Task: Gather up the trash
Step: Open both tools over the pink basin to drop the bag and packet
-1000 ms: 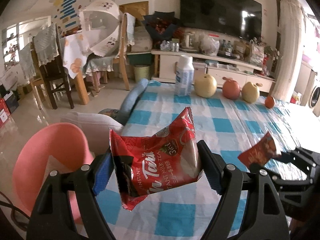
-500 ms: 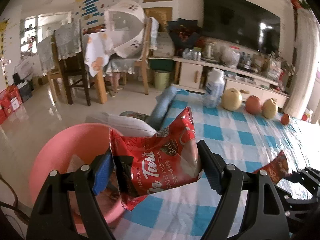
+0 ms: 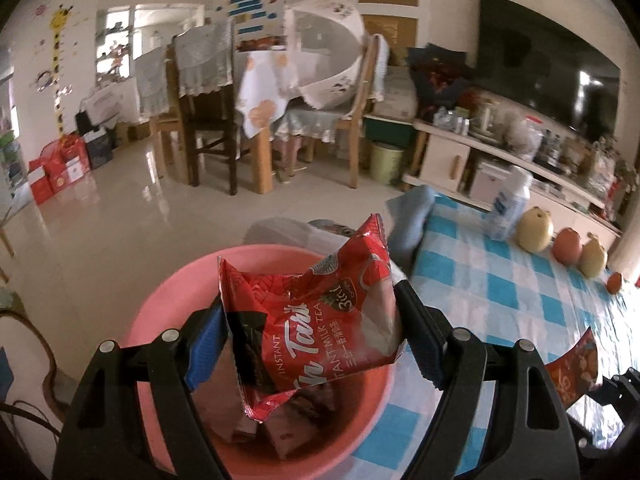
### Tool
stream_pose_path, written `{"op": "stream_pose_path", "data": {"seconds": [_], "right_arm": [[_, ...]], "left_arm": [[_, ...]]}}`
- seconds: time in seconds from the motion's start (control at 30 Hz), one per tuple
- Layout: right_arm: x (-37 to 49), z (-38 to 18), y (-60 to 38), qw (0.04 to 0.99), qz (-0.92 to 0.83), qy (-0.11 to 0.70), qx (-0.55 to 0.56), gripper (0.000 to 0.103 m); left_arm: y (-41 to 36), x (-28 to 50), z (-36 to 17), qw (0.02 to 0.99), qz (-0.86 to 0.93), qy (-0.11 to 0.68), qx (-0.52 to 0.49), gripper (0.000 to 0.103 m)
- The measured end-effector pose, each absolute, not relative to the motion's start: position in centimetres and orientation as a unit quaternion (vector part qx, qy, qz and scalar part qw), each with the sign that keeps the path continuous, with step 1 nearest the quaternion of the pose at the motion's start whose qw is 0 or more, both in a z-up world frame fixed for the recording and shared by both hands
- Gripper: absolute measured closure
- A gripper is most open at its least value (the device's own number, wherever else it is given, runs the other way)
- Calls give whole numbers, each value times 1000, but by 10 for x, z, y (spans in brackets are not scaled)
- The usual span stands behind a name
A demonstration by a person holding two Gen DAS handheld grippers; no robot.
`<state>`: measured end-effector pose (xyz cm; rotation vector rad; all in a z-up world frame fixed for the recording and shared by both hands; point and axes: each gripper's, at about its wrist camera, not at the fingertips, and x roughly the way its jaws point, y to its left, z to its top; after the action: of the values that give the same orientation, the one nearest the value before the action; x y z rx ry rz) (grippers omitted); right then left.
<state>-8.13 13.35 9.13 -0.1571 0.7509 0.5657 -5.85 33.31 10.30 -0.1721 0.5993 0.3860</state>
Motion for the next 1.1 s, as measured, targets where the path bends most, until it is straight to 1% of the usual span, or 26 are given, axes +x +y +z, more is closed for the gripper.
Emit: {"op": "stream_pose_path", "data": {"seconds": [0.27,0.57,0.7,0.73,0.77,0.8,0.87,0.93,0.97,1.07,1.1], "right_arm": [[-76,99,195,877,310,350,-106,52],[-74,90,252,860,342,345,-157,52],[-71,81,267,850,359,349,-165,47],[-71,78,269,848,361,350,-169,47],[-72,75,273,846,361,350,-177,42],[-73,72,275,847,357,349,-183,32],[-74,68,275,851,346,345,-193,19],[-74,65,271,855,336,344,-194,18],[-73,65,267,857,331,345,-193,14],[-70,66,252,863,315,352,-177,13],[-68,66,246,866,309,355,-169,13]], "left_arm": [[380,-64,96,916,230,310,-111,24],[414,-67,87,900,255,321,-147,24],[416,-68,87,898,266,318,-146,23],[416,-67,88,898,270,317,-144,22],[417,-67,87,896,277,318,-142,17],[417,-67,87,894,282,319,-140,15],[418,-66,85,891,285,325,-139,15],[417,-64,84,889,285,332,-136,14],[416,-63,84,889,285,334,-134,14],[411,-61,86,891,281,332,-127,14],[407,-60,87,893,278,332,-124,12]]}}
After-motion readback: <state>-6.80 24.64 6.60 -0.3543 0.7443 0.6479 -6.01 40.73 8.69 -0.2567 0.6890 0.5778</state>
